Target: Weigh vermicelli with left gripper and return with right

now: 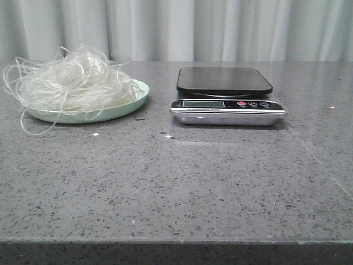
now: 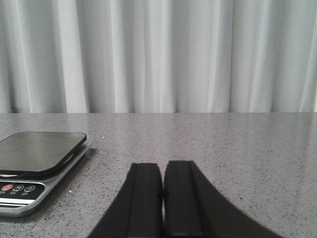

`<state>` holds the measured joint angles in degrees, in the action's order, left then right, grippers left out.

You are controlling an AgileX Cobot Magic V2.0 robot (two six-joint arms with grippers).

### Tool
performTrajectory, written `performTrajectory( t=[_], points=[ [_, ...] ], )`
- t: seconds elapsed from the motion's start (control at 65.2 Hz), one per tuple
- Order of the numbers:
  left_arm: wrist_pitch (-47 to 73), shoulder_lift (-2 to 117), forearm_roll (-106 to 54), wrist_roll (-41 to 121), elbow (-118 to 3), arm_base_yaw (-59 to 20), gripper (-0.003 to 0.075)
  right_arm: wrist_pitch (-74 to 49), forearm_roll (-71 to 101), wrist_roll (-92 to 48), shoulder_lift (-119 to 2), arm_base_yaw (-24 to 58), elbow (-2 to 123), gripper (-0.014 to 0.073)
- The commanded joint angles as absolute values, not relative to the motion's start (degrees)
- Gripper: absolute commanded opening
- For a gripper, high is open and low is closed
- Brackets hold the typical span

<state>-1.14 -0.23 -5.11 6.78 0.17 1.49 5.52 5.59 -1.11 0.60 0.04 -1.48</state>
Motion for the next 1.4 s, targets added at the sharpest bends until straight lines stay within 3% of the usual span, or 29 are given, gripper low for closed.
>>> performTrajectory(
  t=[0.0, 0.199, 0.414, 0.568, 0.813, 1.212, 1.273, 1.381],
  points=[
    [-6.16, -1.40, -5.57, 6.62, 0.57, 1.53, 0.0127, 10.44, 5.87, -1.44, 1.50, -0.37, -1.14, 0.0187],
    [-7.29, -1.40, -5.57, 6.62, 0.57, 1.53, 0.0127, 10.44, 5.87, -1.44, 1.50, -0.37, -1.14, 0.0187],
    [-19.58, -1.40, -9.57, 4.40, -3.10, 1.53, 0.0127, 10.44, 5.87, -1.44, 1.50, -0.37, -1.14, 0.0187],
    [-6.86, 1.30, -4.36, 4.67, -15.81, 1.53, 0.0127, 10.44, 5.87, -1.44, 1.50, -0.37, -1.14, 0.0187],
    [13.36, 15.53, -2.09, 4.67, -36.23, 0.44, 0.0127, 10.44, 5.87, -1.44, 1.50, -0.37, -1.14, 0.0187],
    [18.41, 26.95, -5.30, 4.67, -38.15, -9.00, 0.0131, 10.44, 5.87, -1.44, 1.50, -0.37, -1.14, 0.0187],
    [18.41, 28.22, -4.06, 4.79, -38.28, -9.83, 0.0155, 10.44, 5.87, -1.44, 1.50, -0.37, -1.14, 0.0187],
    [18.41, 30.25, -3.03, 4.79, -39.26, -11.25, 0.0306, 10.44, 5.87, -1.44, 1.50, -0.37, -1.14, 0.0187]
  ],
)
